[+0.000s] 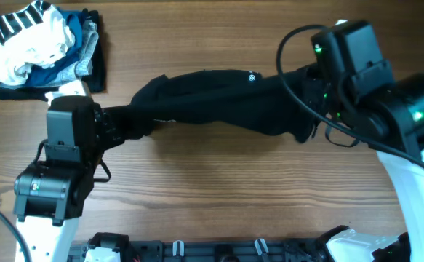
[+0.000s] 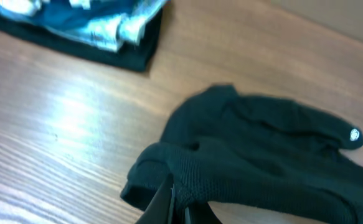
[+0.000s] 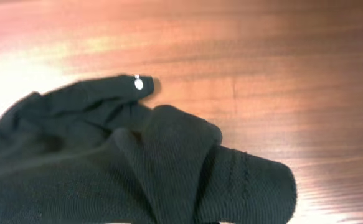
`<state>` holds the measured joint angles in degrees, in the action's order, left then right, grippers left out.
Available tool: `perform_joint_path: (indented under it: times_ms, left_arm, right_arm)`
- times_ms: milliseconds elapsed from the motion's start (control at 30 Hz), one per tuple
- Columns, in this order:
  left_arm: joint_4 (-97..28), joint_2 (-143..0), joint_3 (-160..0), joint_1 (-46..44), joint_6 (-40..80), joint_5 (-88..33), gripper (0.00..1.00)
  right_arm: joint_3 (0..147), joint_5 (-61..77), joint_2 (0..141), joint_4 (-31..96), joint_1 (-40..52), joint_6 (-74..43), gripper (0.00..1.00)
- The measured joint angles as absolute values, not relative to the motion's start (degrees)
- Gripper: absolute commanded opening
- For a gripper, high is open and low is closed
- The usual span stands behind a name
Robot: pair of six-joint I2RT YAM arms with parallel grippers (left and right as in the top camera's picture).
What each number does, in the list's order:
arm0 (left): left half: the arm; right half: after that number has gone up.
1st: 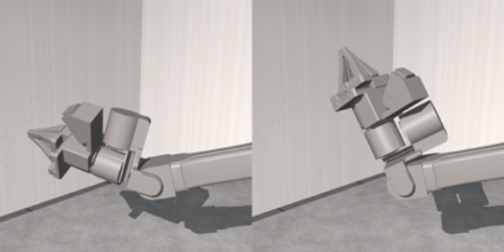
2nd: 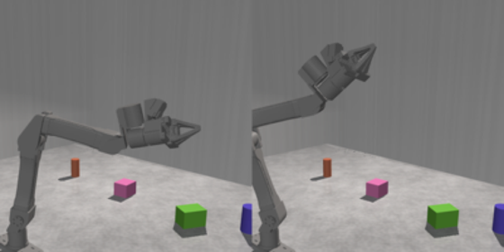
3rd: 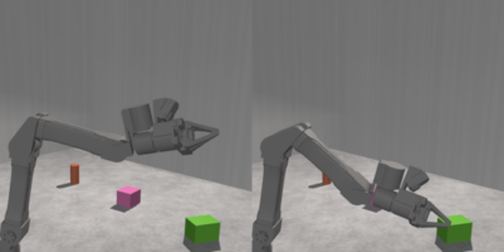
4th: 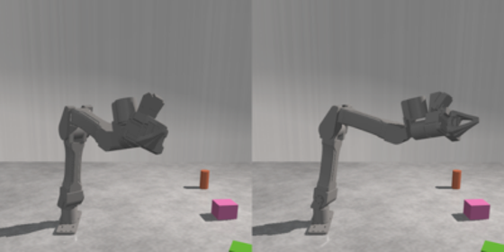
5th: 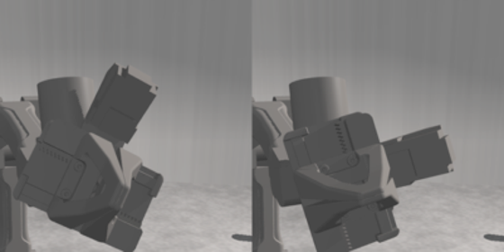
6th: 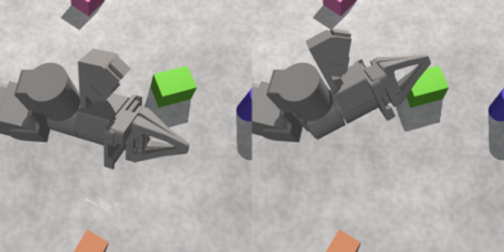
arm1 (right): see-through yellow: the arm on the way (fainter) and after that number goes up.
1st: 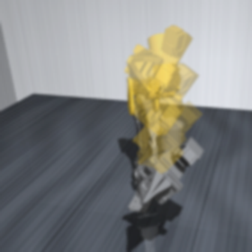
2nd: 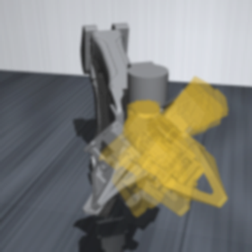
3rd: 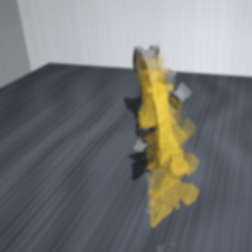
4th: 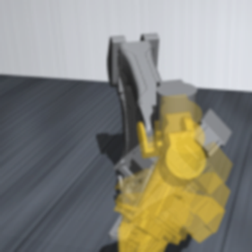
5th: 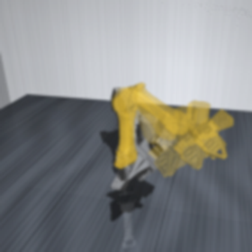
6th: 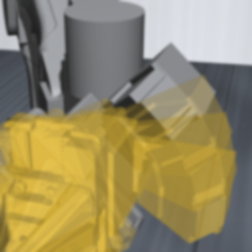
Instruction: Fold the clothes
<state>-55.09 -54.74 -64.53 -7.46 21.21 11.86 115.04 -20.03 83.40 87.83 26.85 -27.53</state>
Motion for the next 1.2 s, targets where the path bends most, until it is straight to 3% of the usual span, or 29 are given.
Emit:
perform_joint_path:
  times_ms: [367,900,1133,1200]
  left_arm:
    - [-55.22,-54.24,-79.18,-7.57,16.32,20.82,0.04]
    - [-52.69,-57.98,-86.50,-7.51,12.91,35.00,0.04]
    - [-55.46,-62.11,-86.65,-7.51,13.63,30.26,0.04]
    - [-59.66,-65.73,-86.98,-7.51,15.46,28.14,0.15]
  right_arm:
    - [116.64,-21.71,83.22,87.90,26.96,-27.14,0.04]
    - [116.66,-21.89,83.22,90.43,27.00,-28.23,0.04]
    - [116.68,-22.09,83.33,90.89,27.00,-28.21,0.04]
    - [116.81,-21.67,84.42,91.61,27.00,-28.23,0.04]
